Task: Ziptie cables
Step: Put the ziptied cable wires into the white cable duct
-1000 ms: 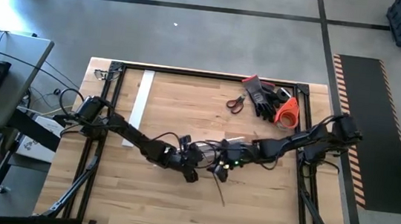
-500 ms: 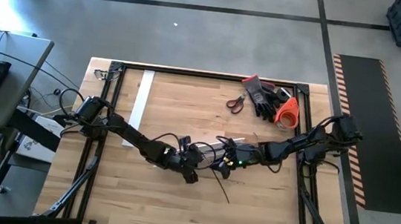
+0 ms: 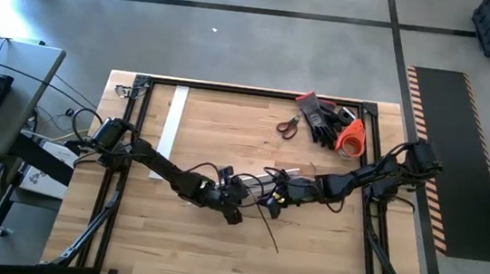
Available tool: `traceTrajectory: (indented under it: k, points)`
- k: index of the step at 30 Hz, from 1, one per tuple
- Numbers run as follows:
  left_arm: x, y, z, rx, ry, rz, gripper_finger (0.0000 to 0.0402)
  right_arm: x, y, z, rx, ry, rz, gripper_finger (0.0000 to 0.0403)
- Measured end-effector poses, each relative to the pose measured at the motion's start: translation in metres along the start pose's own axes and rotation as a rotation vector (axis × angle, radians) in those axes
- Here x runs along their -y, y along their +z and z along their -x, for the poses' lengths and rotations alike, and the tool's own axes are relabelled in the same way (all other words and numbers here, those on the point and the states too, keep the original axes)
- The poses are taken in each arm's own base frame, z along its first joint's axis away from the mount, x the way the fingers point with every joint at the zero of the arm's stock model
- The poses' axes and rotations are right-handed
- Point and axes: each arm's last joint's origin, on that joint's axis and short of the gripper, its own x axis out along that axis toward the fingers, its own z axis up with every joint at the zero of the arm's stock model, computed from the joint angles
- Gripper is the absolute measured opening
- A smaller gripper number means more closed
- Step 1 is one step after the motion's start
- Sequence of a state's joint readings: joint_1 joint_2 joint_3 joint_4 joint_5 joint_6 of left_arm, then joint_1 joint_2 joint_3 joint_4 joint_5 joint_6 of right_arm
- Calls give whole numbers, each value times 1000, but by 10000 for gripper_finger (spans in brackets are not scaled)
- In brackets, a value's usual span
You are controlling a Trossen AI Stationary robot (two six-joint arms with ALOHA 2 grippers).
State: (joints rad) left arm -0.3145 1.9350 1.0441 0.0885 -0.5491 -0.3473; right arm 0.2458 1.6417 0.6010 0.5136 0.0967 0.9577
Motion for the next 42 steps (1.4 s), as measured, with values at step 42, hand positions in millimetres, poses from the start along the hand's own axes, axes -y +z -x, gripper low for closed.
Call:
traceTrajectory:
  k: [42]
  points:
    - [1,2,0,15,-5,5,0,0,-12,-9,-33,44,28,107]
